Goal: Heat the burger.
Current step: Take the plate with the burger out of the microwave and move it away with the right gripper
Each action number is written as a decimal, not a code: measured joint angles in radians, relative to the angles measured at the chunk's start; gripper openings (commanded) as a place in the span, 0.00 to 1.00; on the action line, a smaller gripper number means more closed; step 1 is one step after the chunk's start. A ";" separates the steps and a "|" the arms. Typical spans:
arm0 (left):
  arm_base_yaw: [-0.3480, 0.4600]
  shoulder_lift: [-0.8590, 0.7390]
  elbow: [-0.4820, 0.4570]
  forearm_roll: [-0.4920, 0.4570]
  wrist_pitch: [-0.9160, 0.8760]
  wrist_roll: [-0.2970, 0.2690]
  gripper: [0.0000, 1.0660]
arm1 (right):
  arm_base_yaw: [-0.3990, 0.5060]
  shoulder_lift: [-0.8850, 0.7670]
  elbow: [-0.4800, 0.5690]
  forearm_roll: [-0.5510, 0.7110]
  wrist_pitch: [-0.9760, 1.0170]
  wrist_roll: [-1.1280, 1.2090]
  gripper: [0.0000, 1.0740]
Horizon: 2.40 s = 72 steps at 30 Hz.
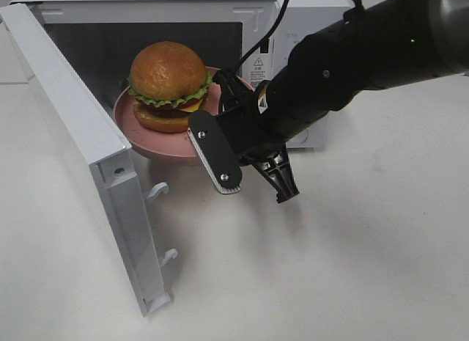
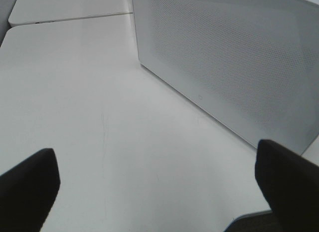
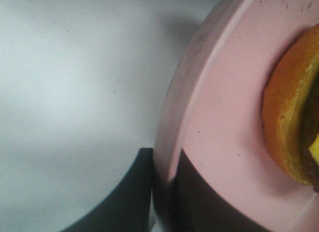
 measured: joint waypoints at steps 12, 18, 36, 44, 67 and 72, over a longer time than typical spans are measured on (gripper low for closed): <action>0.000 0.000 0.000 0.000 0.000 0.000 0.94 | -0.007 -0.159 0.171 0.000 0.003 0.010 0.00; 0.000 0.000 0.000 0.000 0.000 0.000 0.94 | -0.010 -0.273 0.285 0.001 0.003 0.022 0.00; 0.000 0.000 0.000 0.000 0.000 0.000 0.94 | -0.012 -0.589 0.551 0.001 0.076 0.056 0.00; 0.000 0.000 0.000 0.000 0.000 0.000 0.94 | -0.012 -0.747 0.637 -0.056 0.148 0.132 0.00; 0.000 0.000 0.000 0.000 0.000 0.000 0.94 | -0.012 -0.994 0.717 -0.468 0.503 0.866 0.00; 0.000 0.000 0.000 0.000 0.000 0.000 0.94 | -0.012 -0.995 0.717 -0.533 0.587 1.040 0.00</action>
